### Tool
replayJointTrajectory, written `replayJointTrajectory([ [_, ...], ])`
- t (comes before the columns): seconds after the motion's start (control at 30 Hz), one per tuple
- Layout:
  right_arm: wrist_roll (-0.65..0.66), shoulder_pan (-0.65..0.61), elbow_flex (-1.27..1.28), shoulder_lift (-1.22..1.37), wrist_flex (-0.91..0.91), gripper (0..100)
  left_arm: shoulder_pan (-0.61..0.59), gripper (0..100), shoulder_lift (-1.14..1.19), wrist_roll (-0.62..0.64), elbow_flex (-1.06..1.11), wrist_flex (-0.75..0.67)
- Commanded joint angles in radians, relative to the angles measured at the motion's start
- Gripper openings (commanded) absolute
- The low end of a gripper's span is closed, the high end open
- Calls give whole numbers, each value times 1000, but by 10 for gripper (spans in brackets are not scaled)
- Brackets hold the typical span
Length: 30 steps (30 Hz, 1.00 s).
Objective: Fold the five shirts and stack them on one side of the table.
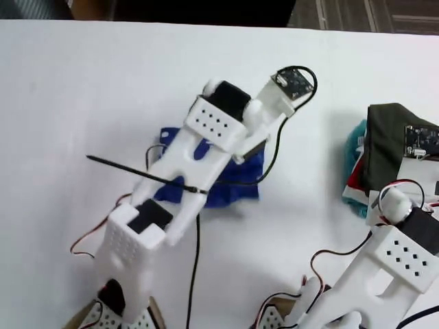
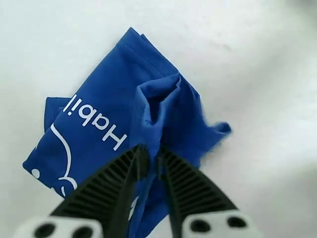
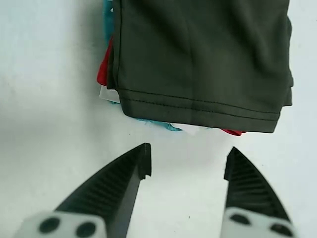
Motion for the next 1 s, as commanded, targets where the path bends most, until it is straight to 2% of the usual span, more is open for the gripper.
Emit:
replayJointTrajectory([
  [0.0, -5, -2, -5, -21, -21, 248, 15, 170, -74, 2, -2, 17],
  [0.2, -5, -2, -5, -21, -21, 248, 6, 203, -81, -2, -12, 15],
  [0.33, -5, -2, -5, -21, -21, 248, -63, 203, -66, -5, 4, -6],
  [0.53, -5, -2, -5, -21, -19, 248, -201, 203, 64, 2, 110, -213],
  [0.83, -3, -2, -5, -22, -19, 248, -161, 203, 180, 2, 117, -244],
  [0.97, -3, -2, -5, -22, -19, 248, -103, 203, 173, 3, 74, -166],
])
